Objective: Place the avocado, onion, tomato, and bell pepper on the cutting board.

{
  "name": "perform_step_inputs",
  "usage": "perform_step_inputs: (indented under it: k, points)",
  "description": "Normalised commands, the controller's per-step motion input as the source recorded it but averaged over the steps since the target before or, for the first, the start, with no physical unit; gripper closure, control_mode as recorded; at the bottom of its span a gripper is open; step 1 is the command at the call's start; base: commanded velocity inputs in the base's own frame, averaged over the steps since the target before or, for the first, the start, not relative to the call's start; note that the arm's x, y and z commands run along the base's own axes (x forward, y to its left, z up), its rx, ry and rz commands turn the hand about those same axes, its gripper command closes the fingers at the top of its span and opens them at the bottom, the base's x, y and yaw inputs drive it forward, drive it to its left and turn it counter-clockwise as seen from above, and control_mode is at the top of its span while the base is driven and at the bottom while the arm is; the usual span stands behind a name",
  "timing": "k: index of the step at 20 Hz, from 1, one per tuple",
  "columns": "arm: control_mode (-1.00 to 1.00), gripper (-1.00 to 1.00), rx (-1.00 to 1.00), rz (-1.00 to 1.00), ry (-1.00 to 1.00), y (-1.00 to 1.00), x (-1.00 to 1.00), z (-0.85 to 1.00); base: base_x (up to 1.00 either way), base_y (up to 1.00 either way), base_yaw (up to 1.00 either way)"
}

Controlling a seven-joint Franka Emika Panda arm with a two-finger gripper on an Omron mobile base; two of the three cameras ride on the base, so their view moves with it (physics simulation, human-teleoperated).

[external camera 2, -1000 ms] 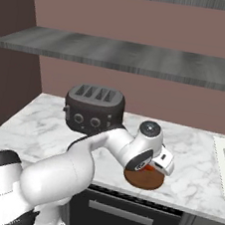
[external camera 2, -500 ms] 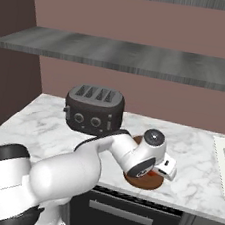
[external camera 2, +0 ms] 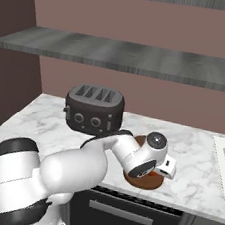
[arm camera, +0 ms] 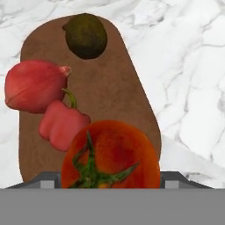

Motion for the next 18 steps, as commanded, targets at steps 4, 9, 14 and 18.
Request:
perform_step_inputs:
  k: [4,9,14,18]
  points:
    - [-1.00,1.00,0.00,0.08,0.03,0.00,0.19,-0.27,0.00,0.00,0.00]
    - [-1.00,1.00,0.00,0.07,0.04,0.00,0.27,-0.26,0.00,0.00,0.00]
    - [-1.00,1.00,0.00,0.06,0.00,0.00,0.19,-0.20,0.00,0.00,0.00]
    - [-1.00,1.00,0.00,0.06,0.03,0.00,0.14,-0.34,0.00,0.00,0.00]
